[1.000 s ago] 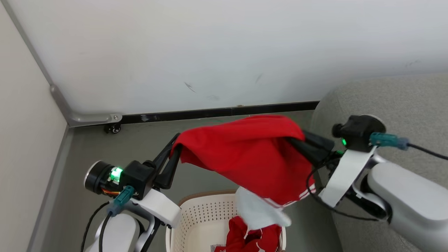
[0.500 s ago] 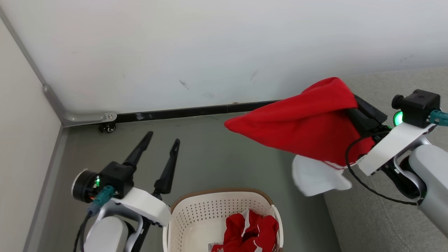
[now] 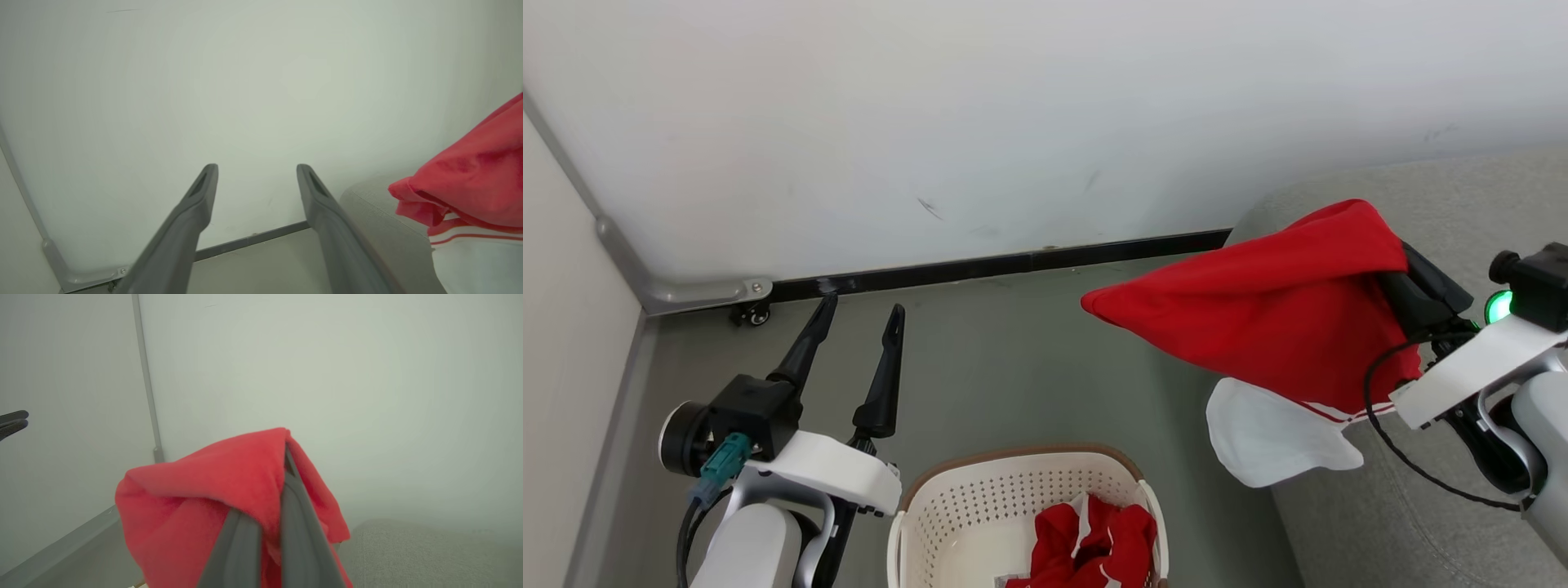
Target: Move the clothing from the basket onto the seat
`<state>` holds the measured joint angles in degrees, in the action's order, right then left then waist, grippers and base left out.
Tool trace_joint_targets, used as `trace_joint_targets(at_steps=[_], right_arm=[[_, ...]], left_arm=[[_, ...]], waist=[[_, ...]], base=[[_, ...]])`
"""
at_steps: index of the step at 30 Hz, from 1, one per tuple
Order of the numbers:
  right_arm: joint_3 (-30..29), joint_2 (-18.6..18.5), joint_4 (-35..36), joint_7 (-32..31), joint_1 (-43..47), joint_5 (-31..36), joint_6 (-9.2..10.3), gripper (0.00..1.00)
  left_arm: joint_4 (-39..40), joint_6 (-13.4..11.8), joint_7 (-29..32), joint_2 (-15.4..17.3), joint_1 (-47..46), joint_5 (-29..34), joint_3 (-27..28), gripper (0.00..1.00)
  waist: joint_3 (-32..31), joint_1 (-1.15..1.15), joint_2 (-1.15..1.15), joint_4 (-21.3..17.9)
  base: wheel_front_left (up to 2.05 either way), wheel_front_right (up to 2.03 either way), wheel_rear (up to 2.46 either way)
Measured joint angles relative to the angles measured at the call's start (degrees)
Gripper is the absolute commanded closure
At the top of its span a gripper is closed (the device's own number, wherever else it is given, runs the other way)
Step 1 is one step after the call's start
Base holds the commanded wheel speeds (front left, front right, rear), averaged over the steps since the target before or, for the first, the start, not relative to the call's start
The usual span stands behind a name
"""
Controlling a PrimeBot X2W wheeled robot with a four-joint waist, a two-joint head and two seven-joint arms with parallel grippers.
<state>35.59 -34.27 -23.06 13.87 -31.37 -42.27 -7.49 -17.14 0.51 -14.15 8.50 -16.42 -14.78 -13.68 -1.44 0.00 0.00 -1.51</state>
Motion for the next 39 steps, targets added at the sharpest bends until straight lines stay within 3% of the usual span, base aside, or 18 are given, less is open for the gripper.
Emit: trace_joint_targets(at_steps=[23,39], right_arm=[[-15.41,5.45,4.76,0.24,15.09,6.35,0.00,1.00],[-19.54,10.29,10.21,-0.24,23.20,11.04,0.00,1.00]], left_arm=[[2.70,0.55,-0.08,-1.78,2.21,0.21,-1.18,0.00],[4.11,0.59,-0.09,-2.05,2.39,0.91,-0.83,0.00]], waist=[[-0.54,0.00,0.00,-7.68],[-0.20,0.00,0.00,-12.85]], base=[[0.00,0.00,0.00],[0.00,0.00,0.00]])
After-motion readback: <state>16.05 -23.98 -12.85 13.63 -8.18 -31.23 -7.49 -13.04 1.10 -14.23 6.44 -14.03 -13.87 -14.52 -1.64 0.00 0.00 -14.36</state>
